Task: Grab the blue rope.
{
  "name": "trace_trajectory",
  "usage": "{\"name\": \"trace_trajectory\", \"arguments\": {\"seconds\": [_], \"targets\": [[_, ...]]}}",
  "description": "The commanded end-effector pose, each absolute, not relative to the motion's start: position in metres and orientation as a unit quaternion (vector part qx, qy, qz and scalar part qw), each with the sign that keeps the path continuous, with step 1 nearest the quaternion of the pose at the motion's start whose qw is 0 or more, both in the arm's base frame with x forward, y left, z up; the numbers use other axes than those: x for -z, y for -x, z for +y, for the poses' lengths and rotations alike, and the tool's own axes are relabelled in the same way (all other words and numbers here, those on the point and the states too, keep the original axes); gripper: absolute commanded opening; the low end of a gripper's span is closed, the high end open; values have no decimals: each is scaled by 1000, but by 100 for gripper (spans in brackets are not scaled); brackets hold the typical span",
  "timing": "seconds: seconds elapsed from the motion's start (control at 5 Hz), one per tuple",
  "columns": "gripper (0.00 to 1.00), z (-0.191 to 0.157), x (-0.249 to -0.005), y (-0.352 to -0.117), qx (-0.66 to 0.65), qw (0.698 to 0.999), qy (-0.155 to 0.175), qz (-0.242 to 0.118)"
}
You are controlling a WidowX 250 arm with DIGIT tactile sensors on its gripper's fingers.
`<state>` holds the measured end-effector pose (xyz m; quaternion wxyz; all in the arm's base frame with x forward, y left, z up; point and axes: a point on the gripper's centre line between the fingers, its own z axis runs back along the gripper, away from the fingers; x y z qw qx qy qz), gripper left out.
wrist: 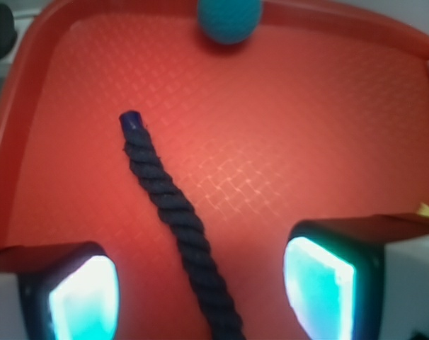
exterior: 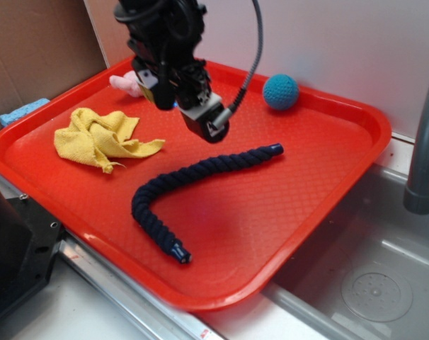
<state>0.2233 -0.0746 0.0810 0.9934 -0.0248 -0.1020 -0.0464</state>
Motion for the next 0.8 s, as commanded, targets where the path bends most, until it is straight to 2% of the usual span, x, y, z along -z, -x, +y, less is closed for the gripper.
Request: {"name": "trace_trajectory", "arguments": {"seconds": [0.0, 0.2, 0.4, 0.6], "targets": [[100, -91, -35, -237, 97, 991, 9, -90], [100, -93, -18, -236, 118, 989, 1, -90], [0, -91, -13, -235, 122, 989, 19, -86], [0, -89, -13, -234, 118, 989, 34, -84]]}}
